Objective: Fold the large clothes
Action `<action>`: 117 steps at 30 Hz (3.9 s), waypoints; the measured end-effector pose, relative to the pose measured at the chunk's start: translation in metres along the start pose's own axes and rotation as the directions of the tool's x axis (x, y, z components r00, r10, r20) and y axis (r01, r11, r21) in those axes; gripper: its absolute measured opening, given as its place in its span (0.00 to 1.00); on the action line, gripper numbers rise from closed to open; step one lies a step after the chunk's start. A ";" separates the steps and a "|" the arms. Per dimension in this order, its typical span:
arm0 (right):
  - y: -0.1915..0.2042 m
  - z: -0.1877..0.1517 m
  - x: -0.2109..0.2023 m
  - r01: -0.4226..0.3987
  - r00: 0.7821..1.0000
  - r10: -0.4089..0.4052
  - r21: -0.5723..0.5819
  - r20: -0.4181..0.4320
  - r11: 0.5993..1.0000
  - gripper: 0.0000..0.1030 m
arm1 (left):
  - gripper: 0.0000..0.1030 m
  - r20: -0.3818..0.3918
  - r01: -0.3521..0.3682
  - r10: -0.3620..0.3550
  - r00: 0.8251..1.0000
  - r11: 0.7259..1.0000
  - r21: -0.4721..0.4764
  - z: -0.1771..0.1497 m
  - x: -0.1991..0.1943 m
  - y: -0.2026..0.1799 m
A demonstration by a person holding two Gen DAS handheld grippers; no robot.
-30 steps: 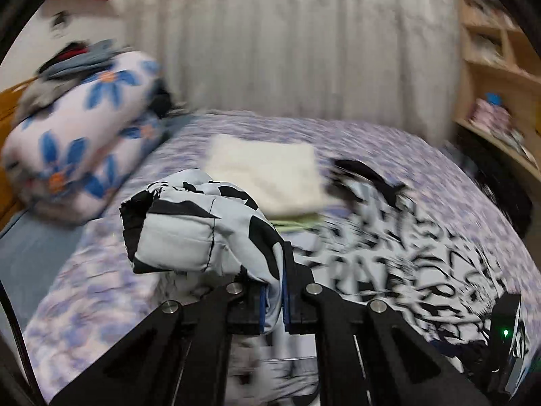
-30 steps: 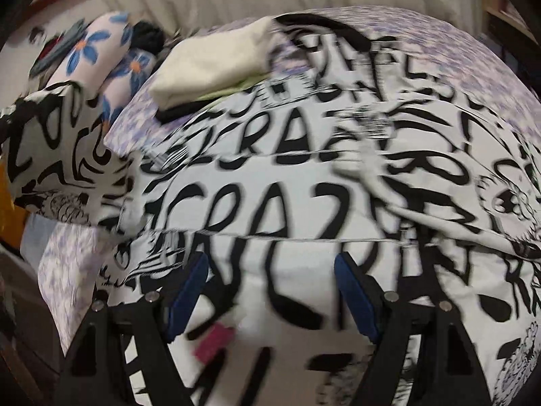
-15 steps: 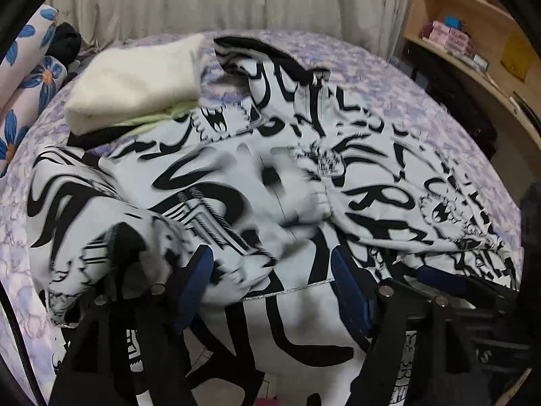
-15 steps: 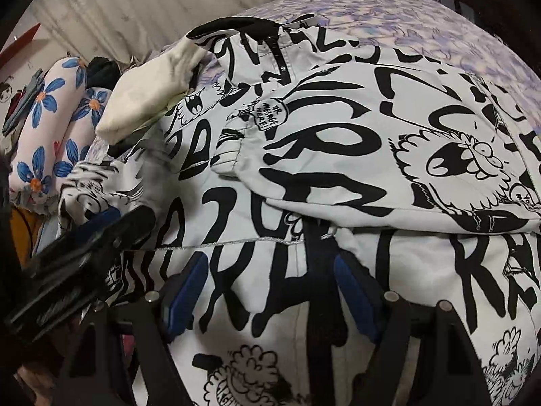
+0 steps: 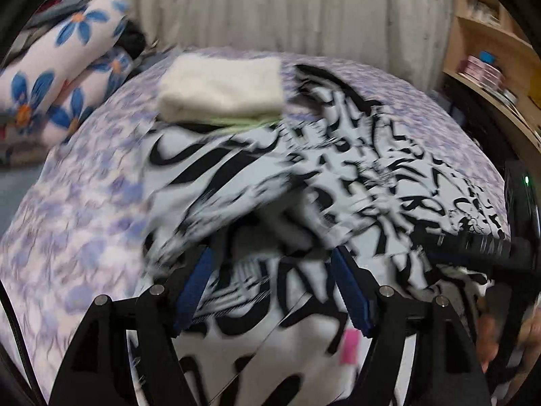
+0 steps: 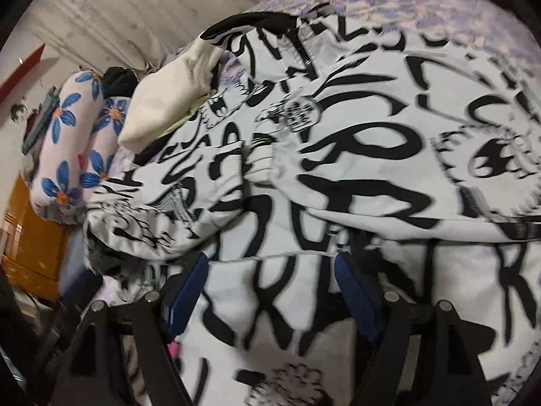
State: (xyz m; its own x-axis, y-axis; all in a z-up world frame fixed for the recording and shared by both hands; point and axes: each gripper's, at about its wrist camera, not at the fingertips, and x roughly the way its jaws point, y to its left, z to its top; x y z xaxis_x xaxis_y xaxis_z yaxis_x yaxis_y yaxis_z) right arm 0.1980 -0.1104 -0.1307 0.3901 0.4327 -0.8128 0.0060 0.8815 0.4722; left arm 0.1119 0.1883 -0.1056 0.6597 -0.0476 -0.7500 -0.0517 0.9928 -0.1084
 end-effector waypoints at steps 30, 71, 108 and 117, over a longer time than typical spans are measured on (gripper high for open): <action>0.005 0.064 -0.064 0.273 0.928 -0.223 -0.138 0.300 0.952 0.08 | 0.66 -0.123 -0.040 0.028 0.992 0.995 -0.095 -0.007 0.057 0.044; -0.062 0.105 0.031 0.257 0.962 -0.246 -0.090 0.116 0.962 0.30 | 0.15 -0.123 -0.152 0.145 0.982 0.987 -0.053 0.089 0.174 0.081; -0.073 0.039 -0.020 0.433 0.894 -0.409 -0.117 0.184 0.894 0.66 | 0.28 -0.182 -0.114 0.095 0.979 0.989 -0.098 0.023 0.105 0.027; -0.067 0.029 -0.036 0.364 0.915 -0.344 -0.067 0.209 0.929 0.66 | 0.63 -0.140 -0.134 0.125 0.982 0.989 -0.058 0.023 0.077 0.010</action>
State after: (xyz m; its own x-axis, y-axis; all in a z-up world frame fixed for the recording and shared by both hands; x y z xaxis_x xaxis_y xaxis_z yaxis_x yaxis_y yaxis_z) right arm 0.2101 -0.1907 -0.1235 0.5478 0.0534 -0.8349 0.0861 0.9891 0.1197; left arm 0.1795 0.1971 -0.1498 0.5366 0.0616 -0.8416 -0.1831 0.9821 -0.0448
